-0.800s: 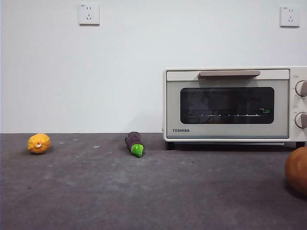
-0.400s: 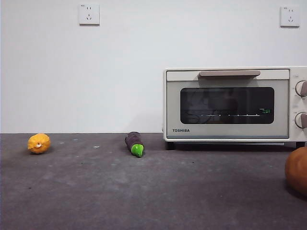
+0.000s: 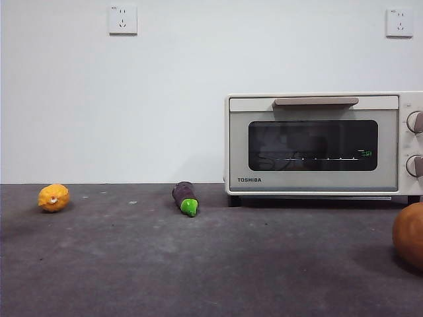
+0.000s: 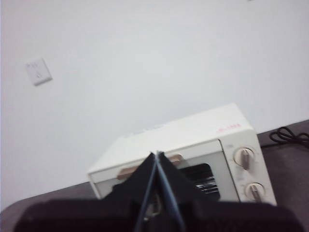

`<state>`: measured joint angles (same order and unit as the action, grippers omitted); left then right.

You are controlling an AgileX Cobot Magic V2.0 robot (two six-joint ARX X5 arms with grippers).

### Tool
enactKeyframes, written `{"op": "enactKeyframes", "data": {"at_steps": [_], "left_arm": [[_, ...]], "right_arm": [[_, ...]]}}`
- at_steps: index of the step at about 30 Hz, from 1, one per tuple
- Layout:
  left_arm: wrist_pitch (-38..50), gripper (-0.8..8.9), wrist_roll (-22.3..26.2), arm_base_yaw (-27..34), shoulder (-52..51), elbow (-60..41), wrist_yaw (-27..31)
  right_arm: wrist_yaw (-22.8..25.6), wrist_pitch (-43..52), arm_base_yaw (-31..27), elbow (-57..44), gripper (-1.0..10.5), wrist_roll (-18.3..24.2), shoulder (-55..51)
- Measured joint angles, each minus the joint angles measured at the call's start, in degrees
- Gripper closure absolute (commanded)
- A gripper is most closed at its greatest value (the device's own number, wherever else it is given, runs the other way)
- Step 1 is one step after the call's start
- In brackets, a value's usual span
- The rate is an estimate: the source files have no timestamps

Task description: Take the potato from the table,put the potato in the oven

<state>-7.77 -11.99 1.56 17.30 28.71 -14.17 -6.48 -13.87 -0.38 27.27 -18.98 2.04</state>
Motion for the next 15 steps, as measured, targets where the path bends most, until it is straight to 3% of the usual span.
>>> {"op": "enactKeyframes", "data": {"at_steps": [5,15], "left_arm": [[-0.11,8.18,-3.19,0.0,7.04,3.72,-3.06],[-0.22,8.18,-7.82,-0.02,25.18,10.82,-17.84]], "right_arm": [[-1.01,-7.67,0.0,7.13,9.5,-0.79,4.9],[-3.65,-26.62,0.0,17.86,9.5,-2.45,20.09]]}}
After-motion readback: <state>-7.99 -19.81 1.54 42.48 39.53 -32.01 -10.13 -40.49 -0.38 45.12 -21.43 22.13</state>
